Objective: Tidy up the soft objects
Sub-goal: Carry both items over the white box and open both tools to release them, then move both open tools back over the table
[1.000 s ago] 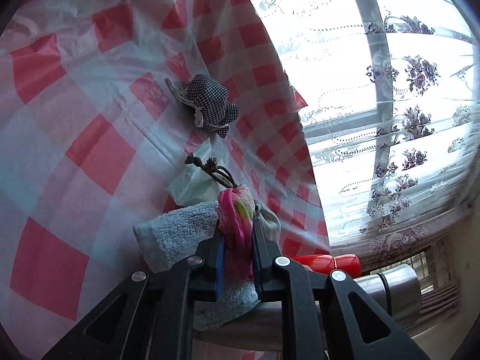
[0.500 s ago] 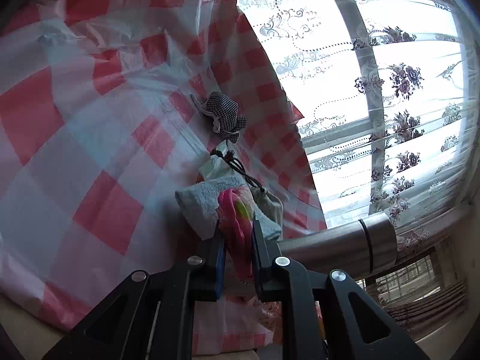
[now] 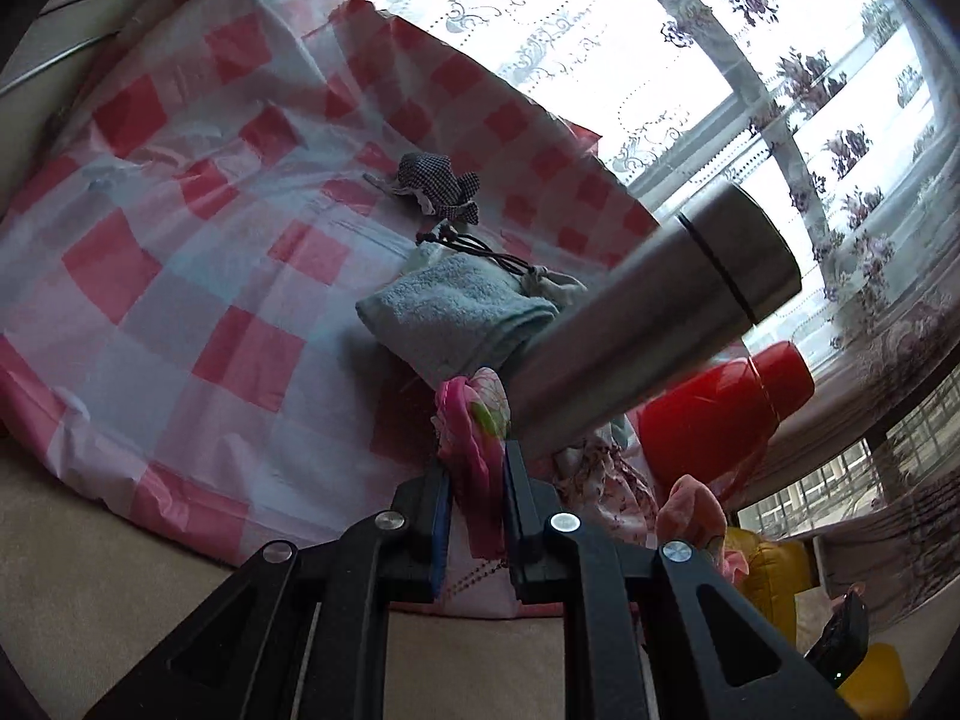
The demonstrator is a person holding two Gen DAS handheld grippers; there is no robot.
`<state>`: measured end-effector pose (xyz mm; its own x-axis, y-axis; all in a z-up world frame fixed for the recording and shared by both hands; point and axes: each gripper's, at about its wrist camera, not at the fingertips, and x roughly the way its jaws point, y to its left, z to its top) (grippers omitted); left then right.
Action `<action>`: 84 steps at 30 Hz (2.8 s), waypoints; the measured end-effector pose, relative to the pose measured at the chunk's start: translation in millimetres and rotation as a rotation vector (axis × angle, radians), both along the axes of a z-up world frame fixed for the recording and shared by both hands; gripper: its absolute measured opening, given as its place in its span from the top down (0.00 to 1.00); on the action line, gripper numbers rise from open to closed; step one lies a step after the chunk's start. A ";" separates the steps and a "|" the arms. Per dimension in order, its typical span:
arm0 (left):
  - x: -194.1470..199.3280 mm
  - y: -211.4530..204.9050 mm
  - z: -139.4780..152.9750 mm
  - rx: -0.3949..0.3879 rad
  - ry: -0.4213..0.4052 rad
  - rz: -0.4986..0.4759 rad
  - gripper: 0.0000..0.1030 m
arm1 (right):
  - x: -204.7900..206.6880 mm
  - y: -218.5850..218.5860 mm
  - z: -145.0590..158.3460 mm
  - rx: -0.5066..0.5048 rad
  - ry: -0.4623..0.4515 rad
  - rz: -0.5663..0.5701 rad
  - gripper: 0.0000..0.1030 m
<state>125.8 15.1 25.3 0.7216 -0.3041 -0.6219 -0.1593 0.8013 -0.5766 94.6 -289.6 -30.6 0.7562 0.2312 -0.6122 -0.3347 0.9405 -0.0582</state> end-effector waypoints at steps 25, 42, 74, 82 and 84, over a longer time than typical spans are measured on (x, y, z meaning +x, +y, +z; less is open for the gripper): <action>-28.0 -253.3 20.0 0.178 -0.037 -0.564 0.85 | -47.6 -168.4 2.9 0.113 0.085 -0.409 0.58; -36.4 -255.0 29.0 0.297 -0.045 -0.553 0.28 | -52.4 -144.8 27.3 0.092 0.000 -0.394 0.07; -62.5 -4.0 13.8 0.280 0.022 0.052 0.30 | 21.8 -19.9 35.6 0.094 0.080 -0.106 0.07; -45.2 9.8 8.2 0.267 0.048 0.053 0.30 | 57.9 28.1 29.1 0.059 0.087 0.002 0.07; -39.9 13.8 6.0 0.262 0.058 0.056 0.30 | 68.7 41.4 27.1 0.048 0.087 0.026 0.07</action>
<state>85.8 28.8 31.3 0.6941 -0.0880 -0.7145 -0.2343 0.9108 -0.3398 163.3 -248.1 -3.5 0.6942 0.2807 -0.6628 -0.3608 0.9325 0.0170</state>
